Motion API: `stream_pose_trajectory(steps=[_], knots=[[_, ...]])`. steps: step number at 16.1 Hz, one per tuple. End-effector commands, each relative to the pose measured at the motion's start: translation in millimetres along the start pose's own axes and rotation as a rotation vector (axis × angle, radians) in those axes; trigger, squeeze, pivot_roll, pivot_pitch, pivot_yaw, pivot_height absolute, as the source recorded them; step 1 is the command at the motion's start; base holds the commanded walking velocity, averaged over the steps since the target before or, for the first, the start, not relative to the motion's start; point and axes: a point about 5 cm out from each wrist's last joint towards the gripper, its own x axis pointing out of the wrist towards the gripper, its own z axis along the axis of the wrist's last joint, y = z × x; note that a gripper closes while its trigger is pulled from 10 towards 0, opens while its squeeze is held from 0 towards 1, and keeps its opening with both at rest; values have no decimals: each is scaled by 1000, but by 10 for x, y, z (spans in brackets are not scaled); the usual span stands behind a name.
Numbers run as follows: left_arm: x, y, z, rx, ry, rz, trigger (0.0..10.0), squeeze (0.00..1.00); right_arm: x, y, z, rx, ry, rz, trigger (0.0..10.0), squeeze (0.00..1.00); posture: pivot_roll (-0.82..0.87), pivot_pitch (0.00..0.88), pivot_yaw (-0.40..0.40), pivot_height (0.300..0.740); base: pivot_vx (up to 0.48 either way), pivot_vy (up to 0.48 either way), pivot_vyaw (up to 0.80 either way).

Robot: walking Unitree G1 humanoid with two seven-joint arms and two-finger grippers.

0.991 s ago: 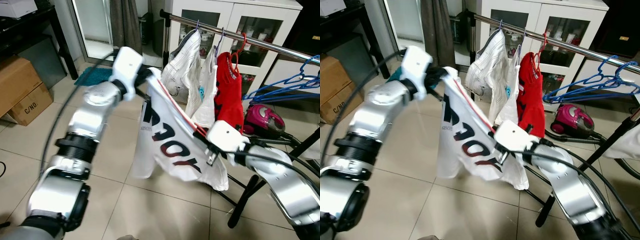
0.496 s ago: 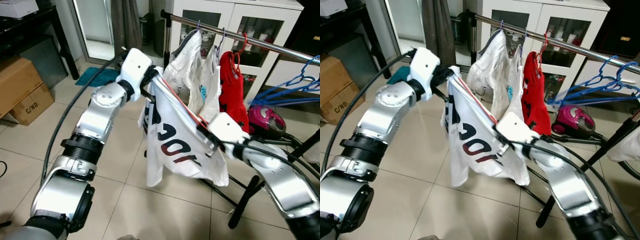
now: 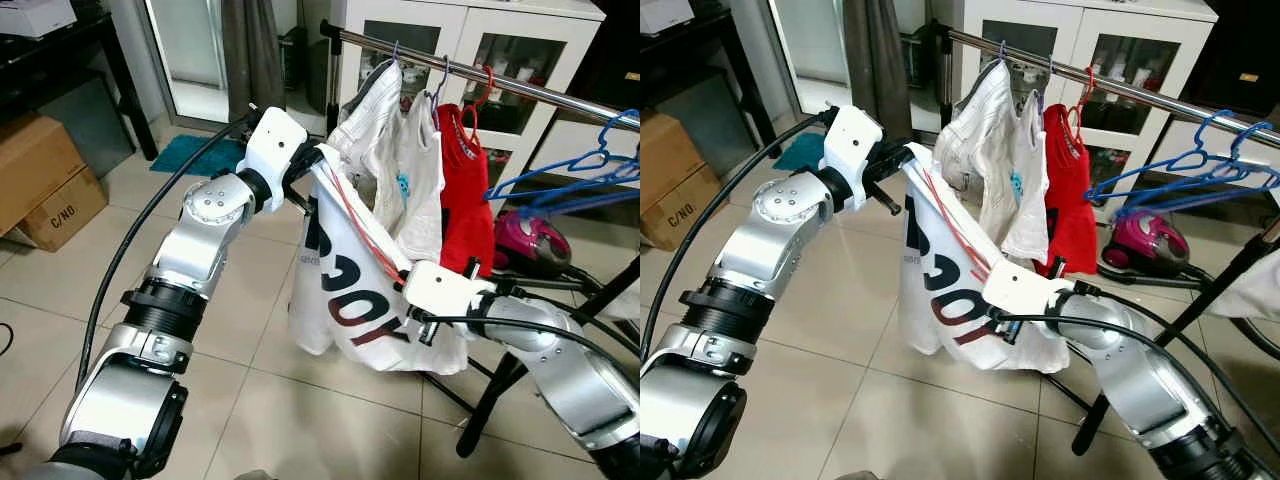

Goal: Hang hanger

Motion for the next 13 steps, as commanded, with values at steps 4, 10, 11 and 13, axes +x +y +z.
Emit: stream_pose_trajectory(steps=[4,10,11,13], knots=[[-225,605,243,29,-86,243,0,0,-162,206,-599,172,231,65,0,0,4,0,13,740,0,0,0],[-542,1141,116,-18,-33,449,0,0,-227,246,-594,230,157,74,0,0,12,0,12,740,0,0,0],[-567,1162,101,-18,-29,456,0,0,-213,237,-566,227,141,70,0,0,14,0,12,740,0,0,0],[-526,1048,46,-25,-25,385,0,0,-160,134,-385,281,25,1,0,0,18,0,10,740,0,0,0]])
